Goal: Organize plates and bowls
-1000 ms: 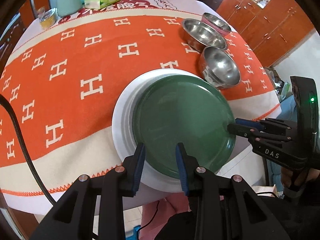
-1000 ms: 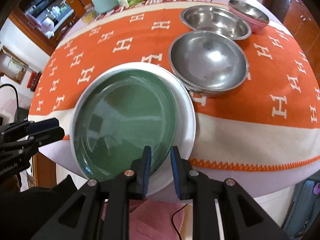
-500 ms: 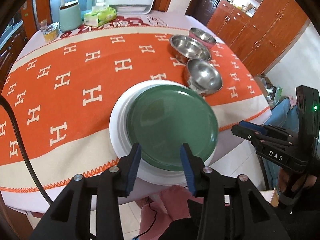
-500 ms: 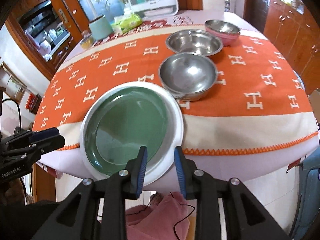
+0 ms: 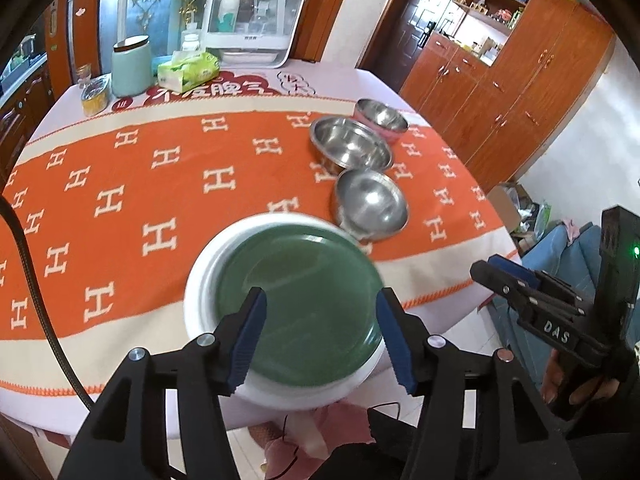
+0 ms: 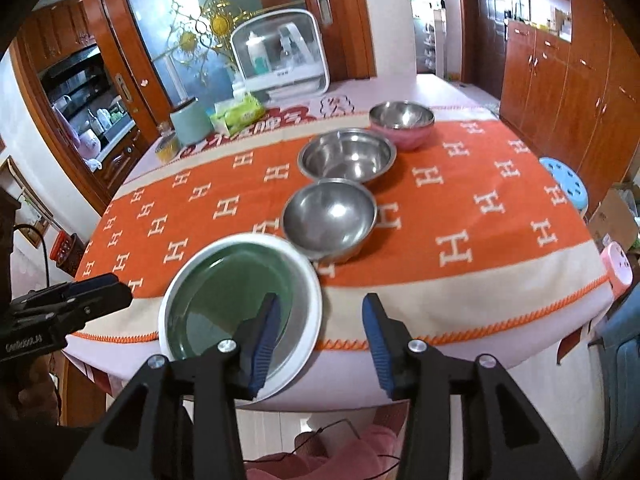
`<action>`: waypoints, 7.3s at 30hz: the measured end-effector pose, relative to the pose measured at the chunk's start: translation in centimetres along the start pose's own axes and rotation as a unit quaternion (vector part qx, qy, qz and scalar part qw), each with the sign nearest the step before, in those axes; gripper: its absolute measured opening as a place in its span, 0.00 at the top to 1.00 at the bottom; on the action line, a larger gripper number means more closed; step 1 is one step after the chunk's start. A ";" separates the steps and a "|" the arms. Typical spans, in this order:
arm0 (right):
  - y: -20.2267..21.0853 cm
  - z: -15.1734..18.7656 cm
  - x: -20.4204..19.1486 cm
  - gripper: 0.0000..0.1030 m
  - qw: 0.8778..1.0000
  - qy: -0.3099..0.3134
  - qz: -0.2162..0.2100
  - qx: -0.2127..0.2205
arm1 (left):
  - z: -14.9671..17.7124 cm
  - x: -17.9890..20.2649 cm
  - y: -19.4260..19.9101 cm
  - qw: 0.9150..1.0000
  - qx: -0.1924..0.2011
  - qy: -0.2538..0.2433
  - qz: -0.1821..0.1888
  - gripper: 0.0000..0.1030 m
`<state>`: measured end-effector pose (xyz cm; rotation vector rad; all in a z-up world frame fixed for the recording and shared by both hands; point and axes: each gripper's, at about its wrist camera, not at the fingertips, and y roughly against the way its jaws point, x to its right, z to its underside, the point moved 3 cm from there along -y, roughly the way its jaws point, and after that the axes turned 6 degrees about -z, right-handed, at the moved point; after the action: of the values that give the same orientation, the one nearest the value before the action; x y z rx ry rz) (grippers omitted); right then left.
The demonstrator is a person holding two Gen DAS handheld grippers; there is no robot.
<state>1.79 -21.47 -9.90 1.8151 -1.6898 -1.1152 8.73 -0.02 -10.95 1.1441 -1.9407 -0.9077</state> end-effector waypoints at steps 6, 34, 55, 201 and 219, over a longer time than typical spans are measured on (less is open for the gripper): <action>0.5 -2.8 1.8 0.48 0.999 0.040 -0.007 0.023 | -2.8 2.7 -0.9 1.000 0.017 0.009 -0.007 0.38; -8.7 -15.1 11.4 0.46 0.984 0.094 -0.149 -0.018 | -15.3 8.3 -11.3 0.989 0.035 0.097 -0.103 0.27; -19.1 -15.2 14.1 0.46 0.981 0.061 -0.160 -0.093 | -17.1 4.7 -24.8 0.971 -0.115 0.146 -0.147 0.22; -15.3 4.8 -23.9 0.58 0.957 0.201 -0.157 -0.137 | 8.4 -22.2 -2.8 0.948 -0.154 0.231 -0.154 0.76; -14.5 5.2 -24.2 0.53 0.954 0.234 -0.132 -0.135 | 8.2 -23.1 -1.6 0.948 -0.117 0.244 -0.169 0.69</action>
<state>8.21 5.47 -17.51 1.9639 -0.9969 -0.8690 11.00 22.11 -21.38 1.4216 -1.2281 -0.8943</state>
